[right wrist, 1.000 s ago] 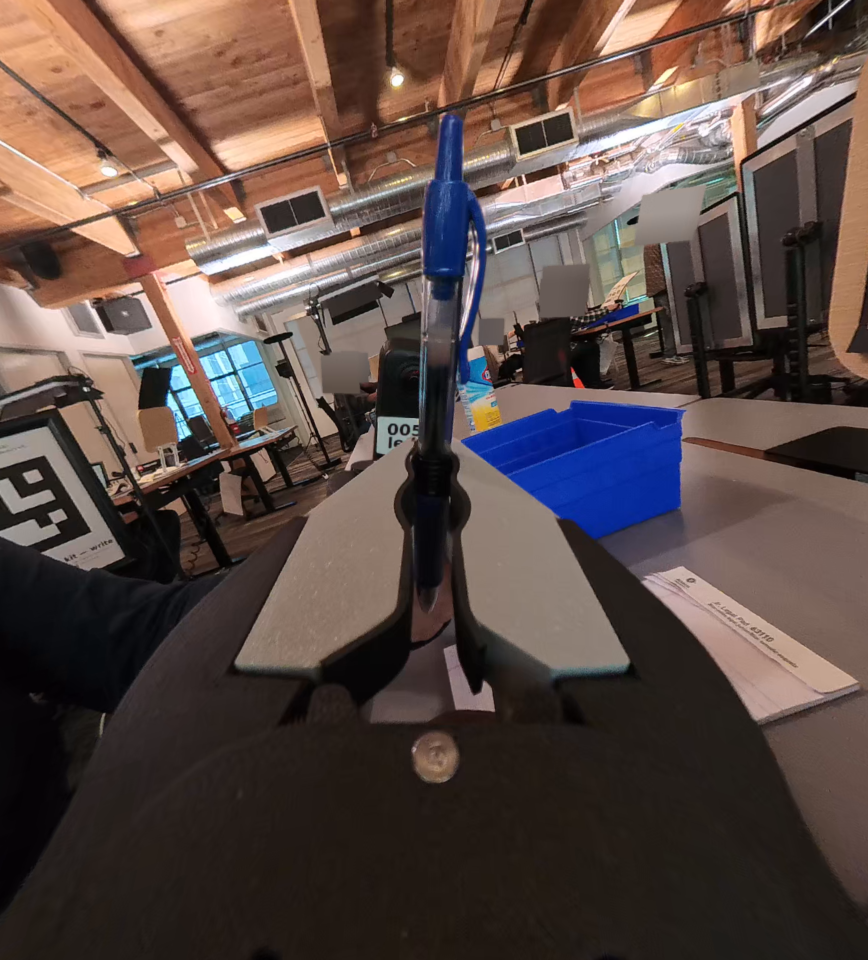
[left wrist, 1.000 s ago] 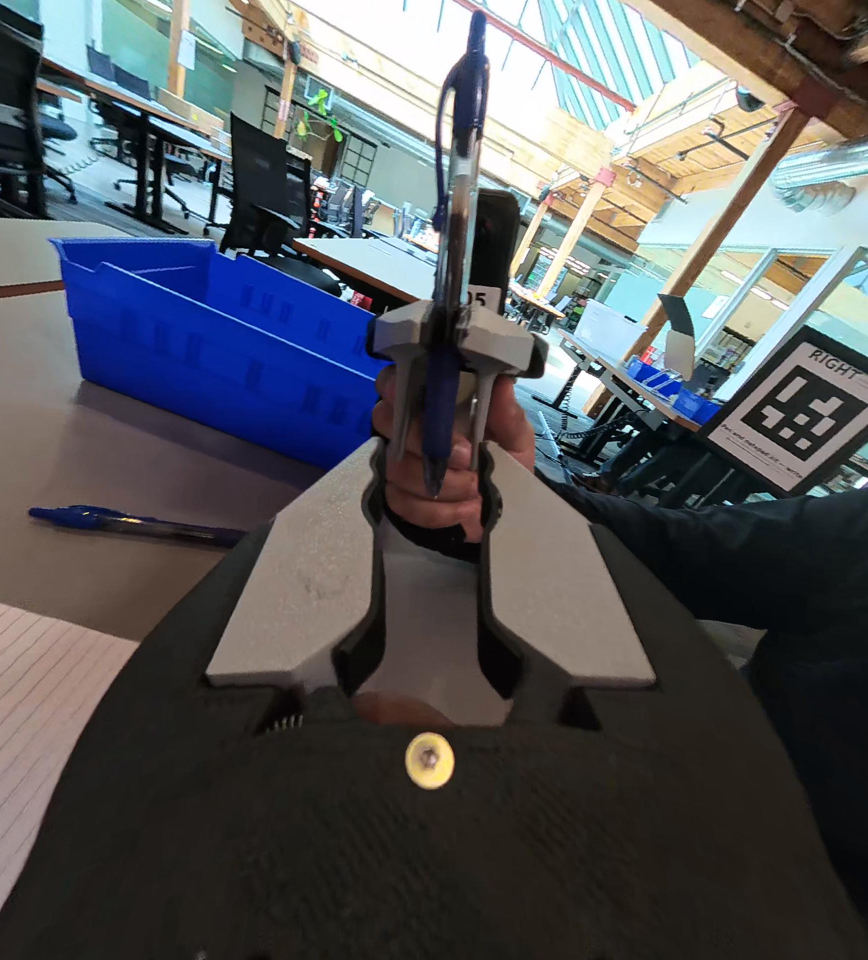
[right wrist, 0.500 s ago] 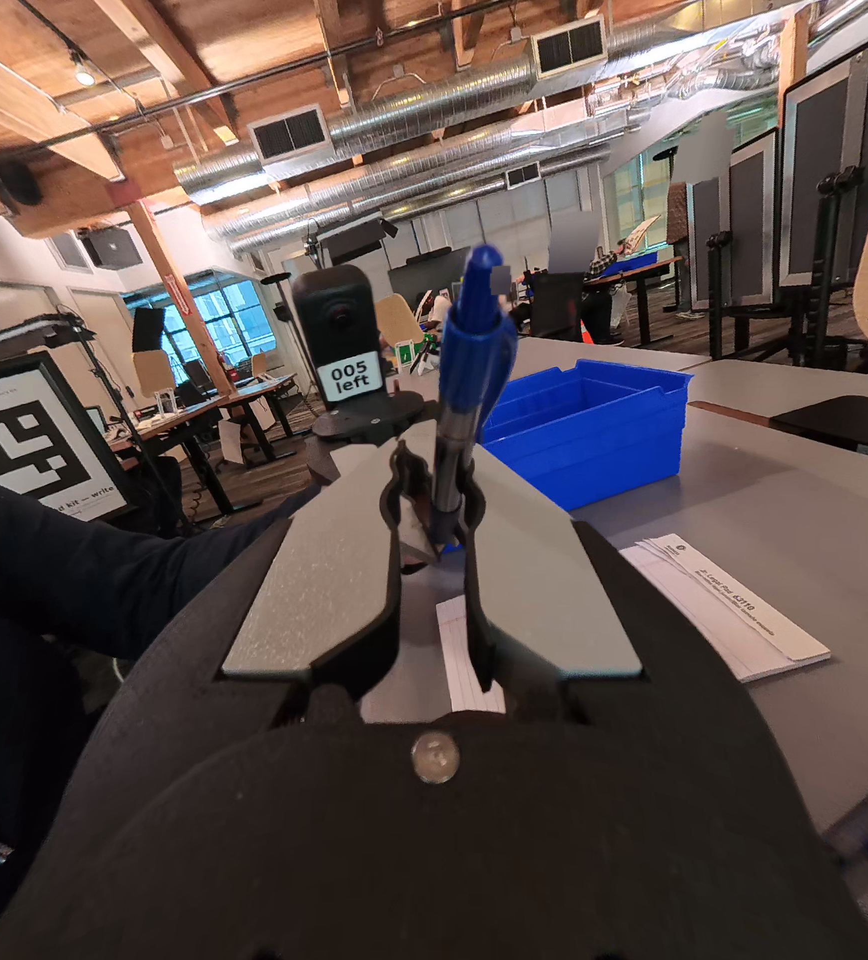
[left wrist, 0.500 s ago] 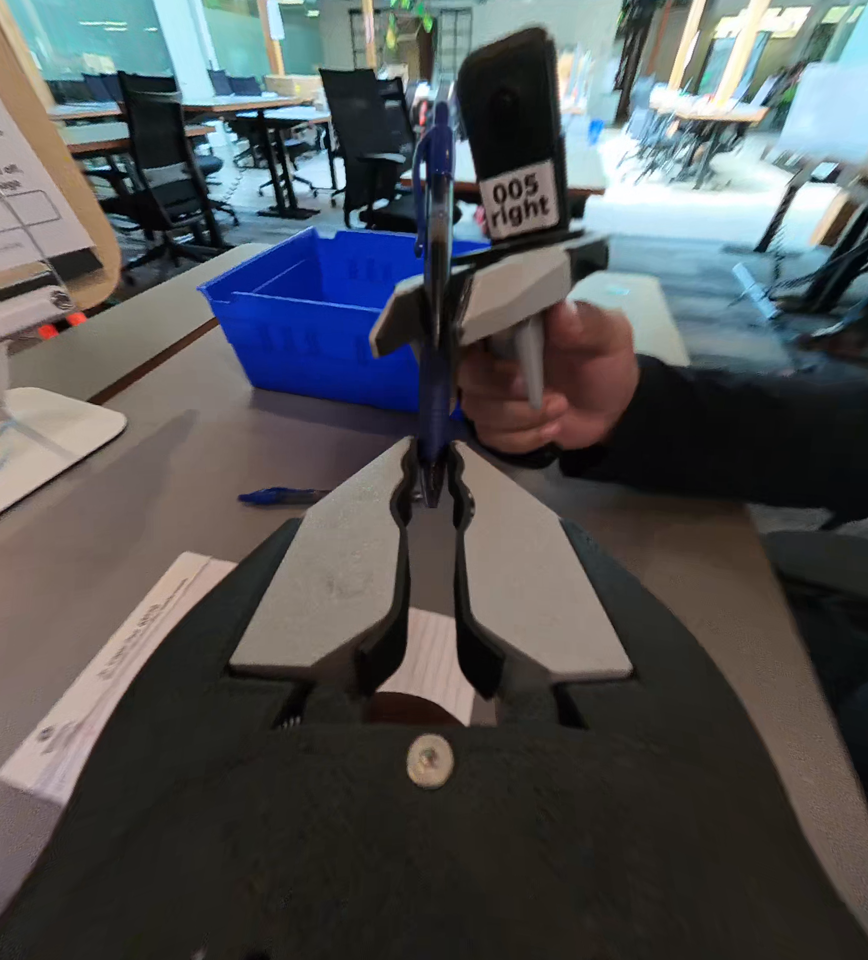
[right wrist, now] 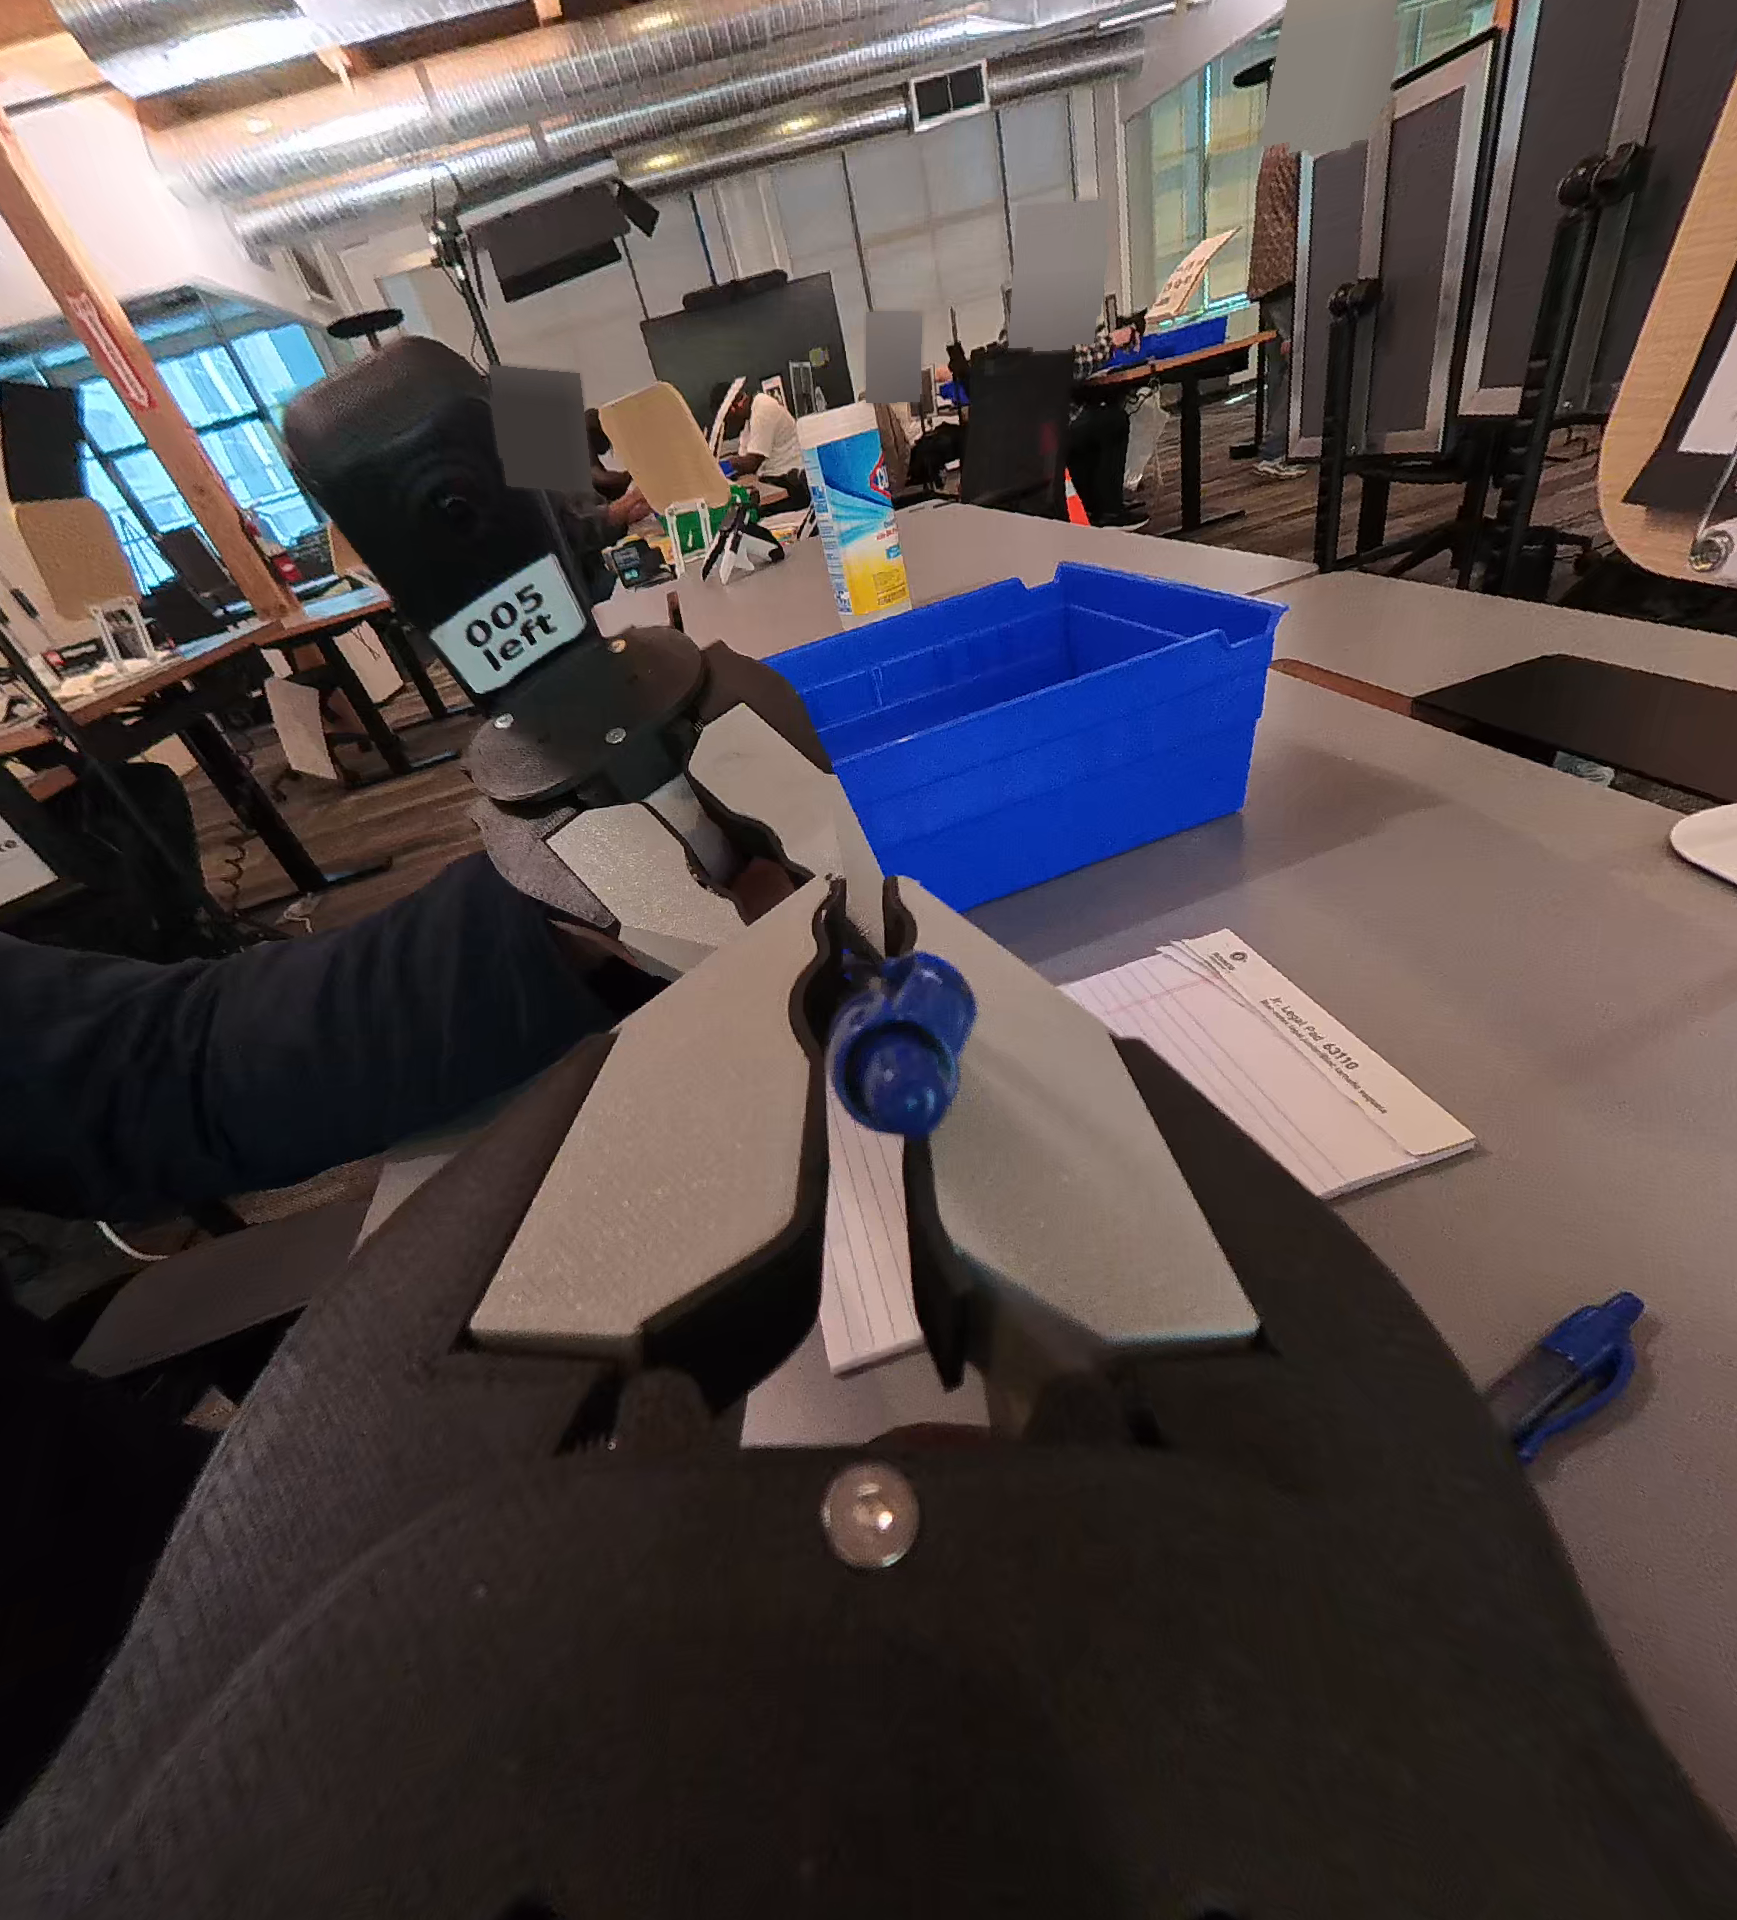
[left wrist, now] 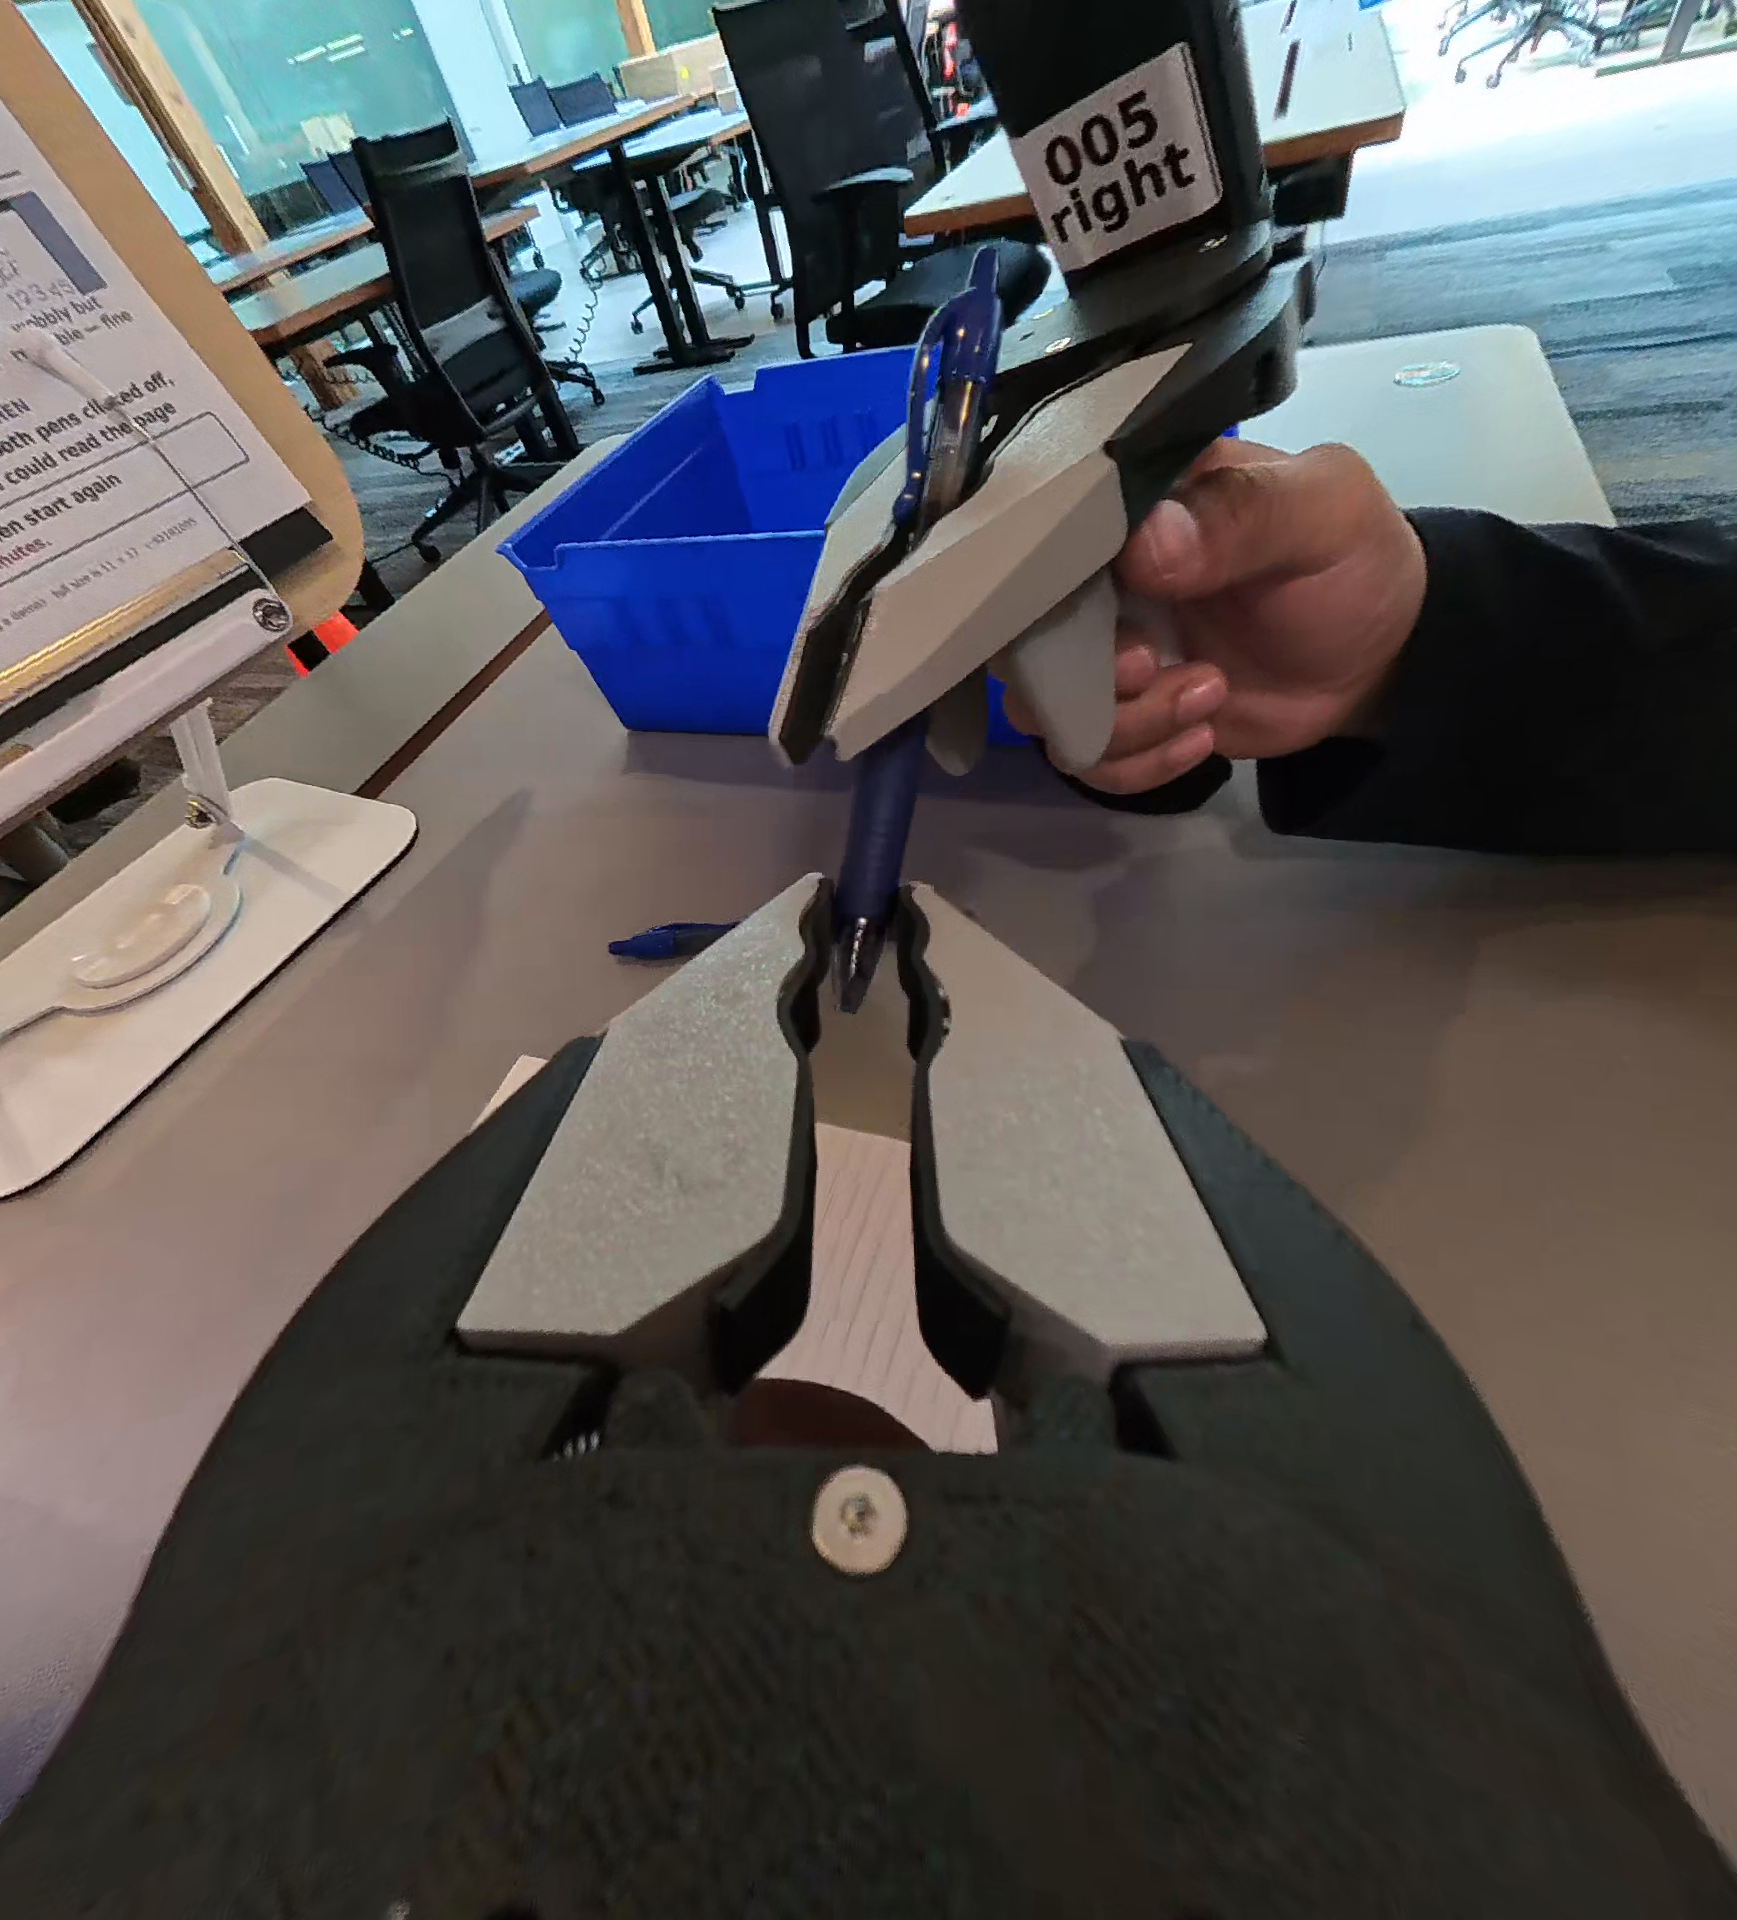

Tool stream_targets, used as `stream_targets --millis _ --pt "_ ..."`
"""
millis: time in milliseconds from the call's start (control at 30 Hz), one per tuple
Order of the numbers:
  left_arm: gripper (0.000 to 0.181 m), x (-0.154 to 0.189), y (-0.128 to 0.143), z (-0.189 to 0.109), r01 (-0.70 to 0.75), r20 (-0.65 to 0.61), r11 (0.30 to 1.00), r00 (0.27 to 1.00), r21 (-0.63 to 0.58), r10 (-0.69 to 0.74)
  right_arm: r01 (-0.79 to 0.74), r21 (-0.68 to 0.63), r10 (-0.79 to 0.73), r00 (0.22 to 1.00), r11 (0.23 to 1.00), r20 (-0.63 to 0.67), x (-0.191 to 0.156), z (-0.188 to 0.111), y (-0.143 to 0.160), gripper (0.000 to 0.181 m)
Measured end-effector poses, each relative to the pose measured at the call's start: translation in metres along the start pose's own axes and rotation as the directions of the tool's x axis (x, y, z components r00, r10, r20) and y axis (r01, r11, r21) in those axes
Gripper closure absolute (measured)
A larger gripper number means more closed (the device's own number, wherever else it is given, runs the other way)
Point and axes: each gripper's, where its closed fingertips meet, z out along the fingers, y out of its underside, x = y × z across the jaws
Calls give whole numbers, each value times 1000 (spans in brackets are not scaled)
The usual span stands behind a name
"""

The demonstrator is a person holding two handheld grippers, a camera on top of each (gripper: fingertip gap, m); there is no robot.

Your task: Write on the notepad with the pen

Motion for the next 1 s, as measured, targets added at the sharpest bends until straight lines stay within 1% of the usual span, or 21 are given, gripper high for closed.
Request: stream_targets --millis 100,200,400,500,600,767,867,1000 --pt "171 5 -3 2 73 -42 997 997 28 -71 8 17 -8 1000 1000 12 -3 0 -3 178" --pt "169 13 -13 2 131 -103 988 987 81 -122 26 -8 -26 999 1000 37 -11 5 2 178" --pt "172 29 -13 5 181 -209 981 964 68 -164 39 -21 -37 995 999 94 -26 14 6 178" --pt "172 30 -10 8 159 -200 986 969 45 -147 41 -35 -38 995 999 92 -24 15 9 178" --pt "172 23 -5 7 153 -166 988 975 17 -148 46 -39 -44 998 998 52 -16 13 10 178" --pt "172 12 -3 5 165 -131 986 978 26 -161 -11 22 11 999 1000 36 -7 4 -1 174" --pt "172 13 -7 3 187 -145 981 973 43 -179 -50 39 48 997 998 61 -7 0 -3 174" --pt "171 13 -10 5 211 -138 975 970 70 -200 -28 62 25 998 998 61 -12 1 -7 176"
